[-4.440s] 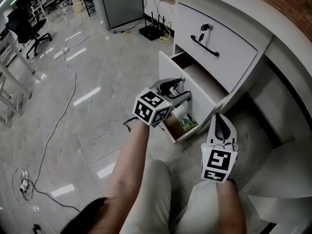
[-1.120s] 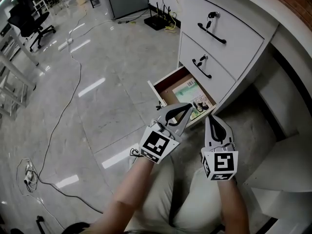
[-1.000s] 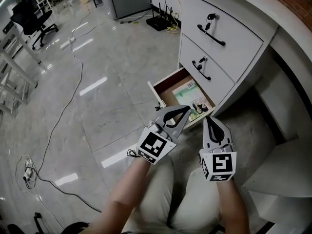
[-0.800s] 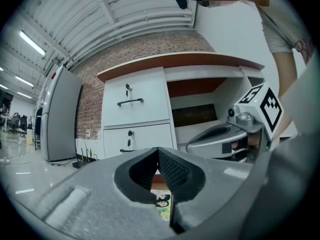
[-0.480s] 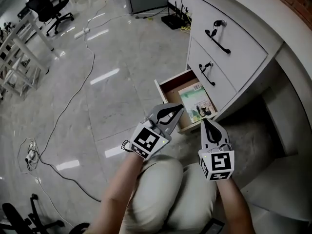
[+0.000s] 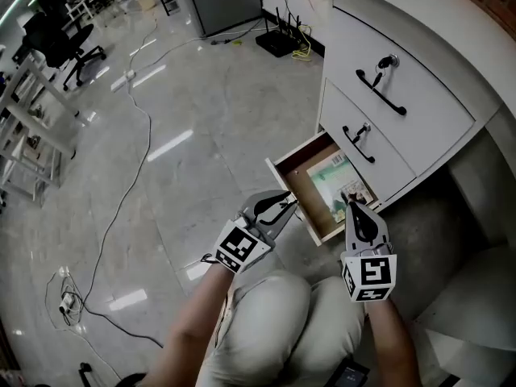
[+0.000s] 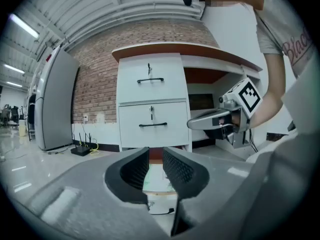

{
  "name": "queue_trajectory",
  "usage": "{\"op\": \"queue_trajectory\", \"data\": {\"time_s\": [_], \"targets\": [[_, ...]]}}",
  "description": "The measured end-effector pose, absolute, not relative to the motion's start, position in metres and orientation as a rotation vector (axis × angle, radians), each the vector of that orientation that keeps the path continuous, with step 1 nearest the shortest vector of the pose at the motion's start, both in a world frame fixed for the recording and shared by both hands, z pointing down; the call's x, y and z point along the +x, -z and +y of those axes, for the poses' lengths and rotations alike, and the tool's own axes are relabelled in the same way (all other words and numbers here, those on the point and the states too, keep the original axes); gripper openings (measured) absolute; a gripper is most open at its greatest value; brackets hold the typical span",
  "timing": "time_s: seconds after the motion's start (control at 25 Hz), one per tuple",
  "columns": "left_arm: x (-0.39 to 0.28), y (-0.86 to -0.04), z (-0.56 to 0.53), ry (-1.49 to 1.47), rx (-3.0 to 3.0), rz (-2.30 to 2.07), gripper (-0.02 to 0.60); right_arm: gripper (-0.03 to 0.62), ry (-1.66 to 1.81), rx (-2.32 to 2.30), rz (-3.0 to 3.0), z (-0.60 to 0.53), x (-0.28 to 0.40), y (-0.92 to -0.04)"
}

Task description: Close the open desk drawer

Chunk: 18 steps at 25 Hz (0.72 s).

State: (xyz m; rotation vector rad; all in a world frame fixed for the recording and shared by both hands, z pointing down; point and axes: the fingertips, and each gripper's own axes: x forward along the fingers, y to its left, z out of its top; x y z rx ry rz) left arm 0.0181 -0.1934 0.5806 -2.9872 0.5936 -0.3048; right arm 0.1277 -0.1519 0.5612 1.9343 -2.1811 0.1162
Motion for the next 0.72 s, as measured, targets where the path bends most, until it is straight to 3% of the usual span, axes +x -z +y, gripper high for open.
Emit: {"op": "queue_trajectory", "data": {"time_s": [0.24, 0.72], "targets": [[0.014, -0.612, -0.225, 0.327, -2.944, 0.547, 0.158, 0.011, -0.073, 1.985, -2.067, -0.175, 0.119, -0.579], [-0.003, -0.705, -0.228, 0.494, -2.993, 0.417, 0.178, 0.011, -0.155, 2.04, -1.905, -0.168, 0.092, -0.631]]}}
